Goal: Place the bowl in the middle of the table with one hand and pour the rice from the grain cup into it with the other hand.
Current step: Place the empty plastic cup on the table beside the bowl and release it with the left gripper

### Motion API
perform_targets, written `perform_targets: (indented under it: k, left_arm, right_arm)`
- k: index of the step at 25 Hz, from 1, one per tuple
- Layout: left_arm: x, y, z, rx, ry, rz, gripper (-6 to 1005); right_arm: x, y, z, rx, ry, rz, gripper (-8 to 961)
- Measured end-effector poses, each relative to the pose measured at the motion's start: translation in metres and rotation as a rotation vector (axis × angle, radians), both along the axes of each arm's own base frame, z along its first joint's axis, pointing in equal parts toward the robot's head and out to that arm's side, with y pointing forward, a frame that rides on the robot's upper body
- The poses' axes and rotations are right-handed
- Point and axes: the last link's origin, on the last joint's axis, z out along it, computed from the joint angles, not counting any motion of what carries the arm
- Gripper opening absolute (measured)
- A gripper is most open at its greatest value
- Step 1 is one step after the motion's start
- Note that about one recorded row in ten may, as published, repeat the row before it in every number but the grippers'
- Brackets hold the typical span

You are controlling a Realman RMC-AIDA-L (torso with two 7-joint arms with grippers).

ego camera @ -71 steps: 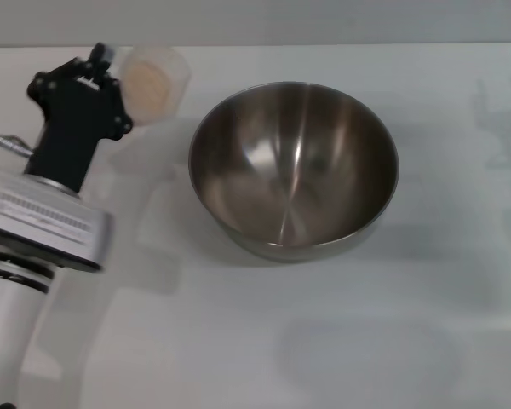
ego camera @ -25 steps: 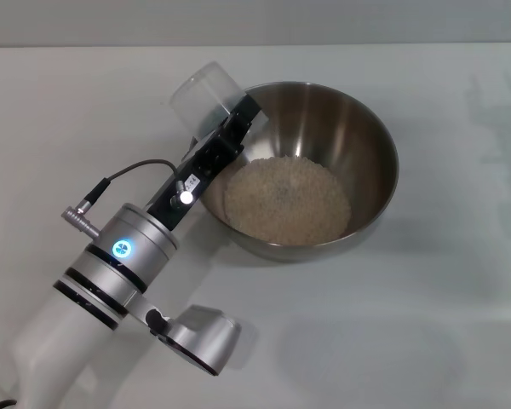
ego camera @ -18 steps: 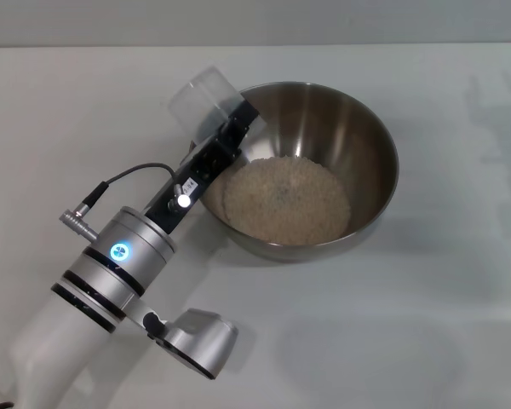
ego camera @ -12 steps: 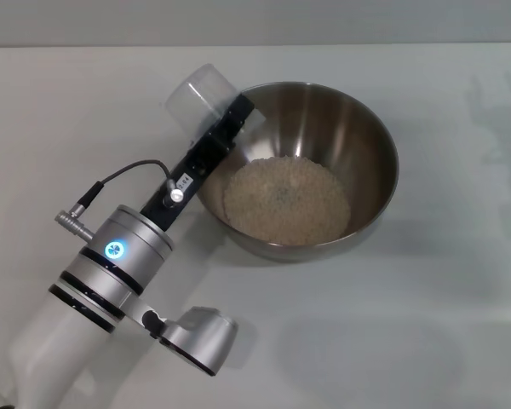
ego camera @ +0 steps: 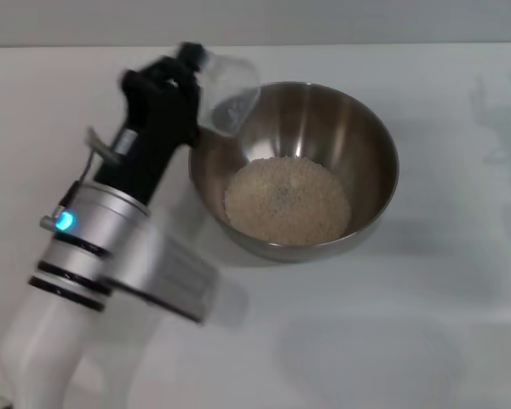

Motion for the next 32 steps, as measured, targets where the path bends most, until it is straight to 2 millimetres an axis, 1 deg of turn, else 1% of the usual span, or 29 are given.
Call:
perform_targets:
  k: [1,2,4,5,6,7,11,14,18,23,32]
  left_arm:
    - [-0.003,0.005,0.008,-0.022,-0.123,0.043,74]
    - [-0.004,0.008,0.012,-0.033,-0.180,0.060,75]
    - [-0.014,0.017,0.024,-0.071,-0.377,0.125,77]
    - [-0.014,0.017,0.024,-0.071,-0.377,0.125,78]
    - [-0.026,0.025,0.033,-0.119,-0.556,0.190,79]
    - [-0.030,0.027,0.034,-0.130,-0.590,0.204,80]
    - [-0.058,0.042,0.041,-0.202,-0.803,0.335,84]
    - [-0.077,0.051,0.041,-0.242,-0.911,0.430,87]
    - [-0.095,0.057,0.039,-0.281,-1.010,0.520,91]
    - [-0.111,0.059,0.036,-0.314,-1.076,0.600,95]
    - [-0.127,0.058,0.031,-0.346,-1.160,0.693,104]
  right_arm:
    - [0.000,0.000,0.000,0.000,0.001,0.000,506]
    - [0.000,0.000,0.000,0.000,0.001,0.001,506]
    - [-0.001,0.000,0.000,0.000,0.003,0.001,506]
    - [0.000,0.000,0.000,0.000,0.003,0.001,506]
    - [0.000,-0.001,-0.001,0.000,0.003,0.001,506]
    - [0.000,-0.001,-0.001,0.000,0.004,0.000,506]
    - [-0.001,-0.002,-0.001,0.000,0.004,0.005,506]
    - [0.000,-0.003,-0.001,0.001,0.003,0.005,506]
    - [0.000,-0.003,-0.001,0.000,0.002,0.004,506]
    - [0.000,-0.003,-0.002,-0.001,0.001,0.005,506]
    - [0.000,-0.002,-0.002,-0.004,0.000,0.004,506]
